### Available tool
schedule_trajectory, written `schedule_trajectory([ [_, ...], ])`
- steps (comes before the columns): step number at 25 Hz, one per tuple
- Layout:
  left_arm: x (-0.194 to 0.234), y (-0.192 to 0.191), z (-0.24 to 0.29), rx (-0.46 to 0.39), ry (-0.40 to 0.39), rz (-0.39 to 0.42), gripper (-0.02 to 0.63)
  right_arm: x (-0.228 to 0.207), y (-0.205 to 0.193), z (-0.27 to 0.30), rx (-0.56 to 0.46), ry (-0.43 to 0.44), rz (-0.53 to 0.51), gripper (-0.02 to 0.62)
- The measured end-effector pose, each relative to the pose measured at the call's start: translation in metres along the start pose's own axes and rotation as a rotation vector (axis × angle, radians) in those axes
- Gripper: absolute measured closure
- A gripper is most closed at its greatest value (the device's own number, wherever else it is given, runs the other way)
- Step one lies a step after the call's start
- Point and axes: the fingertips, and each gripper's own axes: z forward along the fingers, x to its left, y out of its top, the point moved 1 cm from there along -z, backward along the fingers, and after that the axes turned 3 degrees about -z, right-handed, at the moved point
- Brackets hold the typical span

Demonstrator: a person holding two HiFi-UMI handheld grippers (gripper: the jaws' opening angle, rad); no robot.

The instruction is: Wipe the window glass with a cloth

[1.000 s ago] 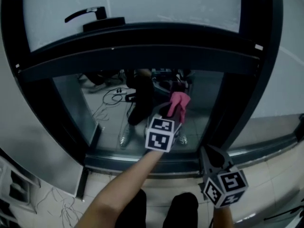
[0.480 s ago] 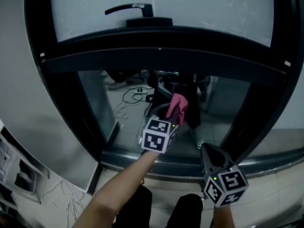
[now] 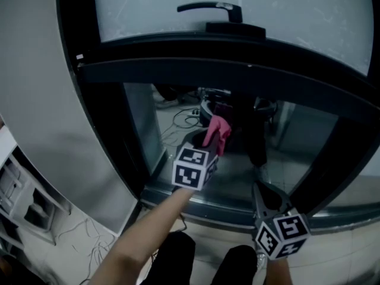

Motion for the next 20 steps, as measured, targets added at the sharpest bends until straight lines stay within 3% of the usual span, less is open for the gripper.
schedule_trajectory([
  [20, 0.175, -0.021, -0.066, 0.026, 0.282, -0.026, 0.545, 0.085, -0.001, 0.092, 0.024, 0.163, -0.008, 0.589],
])
